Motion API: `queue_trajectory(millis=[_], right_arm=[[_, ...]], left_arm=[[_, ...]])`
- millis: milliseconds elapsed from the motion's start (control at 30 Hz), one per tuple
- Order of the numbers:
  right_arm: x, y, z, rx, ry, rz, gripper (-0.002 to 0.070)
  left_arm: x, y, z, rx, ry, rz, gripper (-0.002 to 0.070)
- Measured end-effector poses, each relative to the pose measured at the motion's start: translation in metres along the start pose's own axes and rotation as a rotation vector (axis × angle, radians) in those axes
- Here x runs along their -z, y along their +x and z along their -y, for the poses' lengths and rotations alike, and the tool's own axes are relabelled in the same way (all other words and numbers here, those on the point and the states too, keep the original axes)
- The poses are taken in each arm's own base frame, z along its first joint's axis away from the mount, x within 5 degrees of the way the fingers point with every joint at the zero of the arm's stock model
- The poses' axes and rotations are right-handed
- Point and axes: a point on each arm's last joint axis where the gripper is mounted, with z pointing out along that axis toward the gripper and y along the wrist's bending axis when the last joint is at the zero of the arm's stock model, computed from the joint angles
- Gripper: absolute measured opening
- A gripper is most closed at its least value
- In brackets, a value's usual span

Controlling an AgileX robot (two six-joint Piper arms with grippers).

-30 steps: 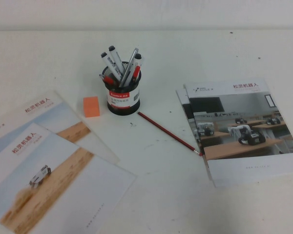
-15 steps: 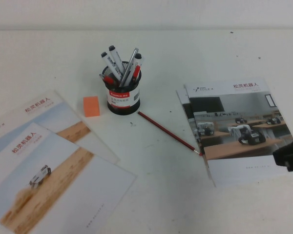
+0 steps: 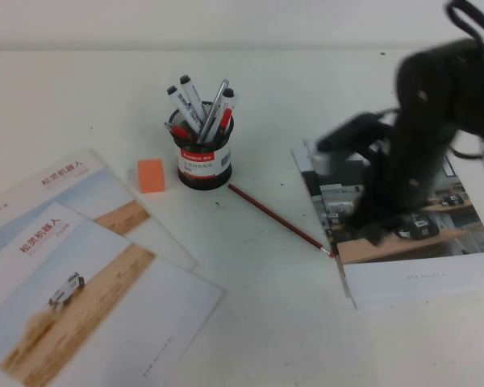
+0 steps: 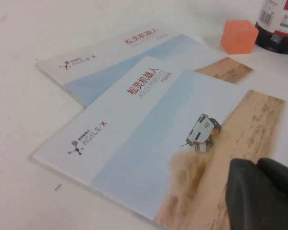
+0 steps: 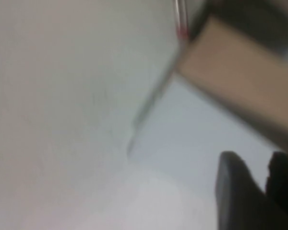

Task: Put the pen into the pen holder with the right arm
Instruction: Pick up the pen on the table

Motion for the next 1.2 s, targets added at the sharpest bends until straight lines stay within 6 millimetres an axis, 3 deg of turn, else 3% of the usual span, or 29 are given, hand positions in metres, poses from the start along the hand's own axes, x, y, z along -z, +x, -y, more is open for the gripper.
queue_trajectory(millis=[133, 200, 467, 933, 1200], right_arm=[[-0.002, -0.047, 0.005, -0.003, -0.023, 0.079, 0.0269], [-0.007, -0.063, 0.007, 0.011, -0.025, 0.1, 0.0314], [-0.014, -0.105, 0.003, 0.096, 0.0, 0.175, 0.0347], [-0.053, -0.124, -0.034, 0.232, 0.013, 0.108, 0.0347], [-0.065, -0.125, -0.037, 0.228, -0.014, 0.09, 0.0347]], left_arm=[[0.0, 0.0, 0.0, 0.0, 0.0, 0.0, -0.0001], [0.0, 0.0, 0.0, 0.0, 0.0, 0.0, -0.0001], [0.0, 0.0, 0.0, 0.0, 0.0, 0.0, -0.0001], [0.0, 0.0, 0.0, 0.0, 0.0, 0.0, -0.0001], [0.0, 0.0, 0.0, 0.0, 0.0, 0.0, -0.0001]])
